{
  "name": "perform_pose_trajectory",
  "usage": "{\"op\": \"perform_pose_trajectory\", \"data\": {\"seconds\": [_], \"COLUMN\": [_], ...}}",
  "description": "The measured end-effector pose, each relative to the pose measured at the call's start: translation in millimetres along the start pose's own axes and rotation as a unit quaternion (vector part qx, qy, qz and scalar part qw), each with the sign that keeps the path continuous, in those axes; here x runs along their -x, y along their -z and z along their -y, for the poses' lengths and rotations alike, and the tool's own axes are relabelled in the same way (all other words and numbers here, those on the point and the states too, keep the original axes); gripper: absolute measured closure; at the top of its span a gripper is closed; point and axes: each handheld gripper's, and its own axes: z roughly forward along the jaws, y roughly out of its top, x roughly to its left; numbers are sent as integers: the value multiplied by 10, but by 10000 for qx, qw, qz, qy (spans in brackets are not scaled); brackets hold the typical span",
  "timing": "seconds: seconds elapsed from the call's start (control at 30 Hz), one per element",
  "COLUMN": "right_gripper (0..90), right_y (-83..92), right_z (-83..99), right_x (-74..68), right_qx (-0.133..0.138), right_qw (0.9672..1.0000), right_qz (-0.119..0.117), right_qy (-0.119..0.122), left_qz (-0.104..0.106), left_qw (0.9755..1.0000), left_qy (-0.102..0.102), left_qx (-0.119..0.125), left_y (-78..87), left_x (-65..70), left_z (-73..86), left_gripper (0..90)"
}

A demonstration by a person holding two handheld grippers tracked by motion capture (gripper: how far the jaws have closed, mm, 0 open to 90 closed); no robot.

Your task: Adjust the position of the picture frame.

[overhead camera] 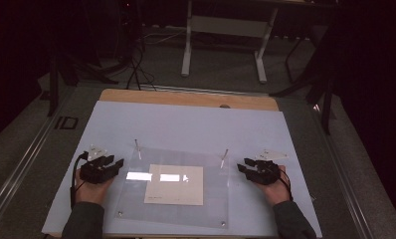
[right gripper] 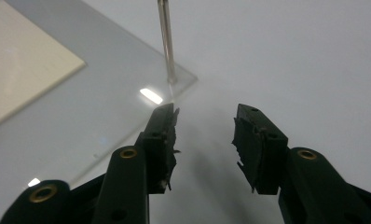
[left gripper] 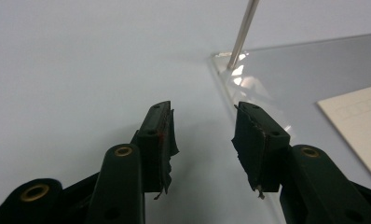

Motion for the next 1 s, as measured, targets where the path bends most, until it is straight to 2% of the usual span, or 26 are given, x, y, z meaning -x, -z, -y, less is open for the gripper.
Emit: {"op": "perform_pose_trajectory", "data": {"seconds": [0.07,0.2,0.27,0.4,0.53,0.63,0.7,0.8,0.87,0.9,1.0], "right_gripper": [579,613,641,682,717,726,743,751,744,728,734], "right_y": [7,-41,-92,-208,-313,-382,-421,-459,-466,-474,-506], "right_z": [-39,-113,-151,-234,-310,-344,-352,-352,-351,-350,-342], "right_x": [1,-26,-51,-101,-124,-135,-141,-142,-141,-137,-117], "right_qx": [76,125,146,167,218,228,221,218,222,238,301], "right_qw": [9999,9998,9995,9992,9990,9988,9989,9989,9989,9988,9986], "right_qz": [-98,-162,-274,-358,-400,-422,-422,-412,-410,-407,-389], "right_qy": [-58,-48,-69,-11,-30,-42,-38,-59,-69,-86,-215], "left_qz": [147,343,386,482,581,673,660,704,771,801,839], "left_qw": [9998,9992,9988,9985,9977,9968,9967,9960,9956,9950,9943], "left_qy": [6,-5,-11,-48,-200,-319,-377,-416,-406,-527,-604], "left_qx": [123,180,295,252,269,273,272,369,335,273,267], "left_y": [-11,-71,-86,-151,-198,-242,-270,-331,-361,-425,-496], "left_x": [-11,-48,-67,-131,-160,-149,-134,-124,-118,-85,-42], "left_z": [-34,-107,-127,-177,-231,-264,-285,-291,-293,-310,-365], "left_gripper": [569,570,574,586,595,600,608,628,650,650,683]}}
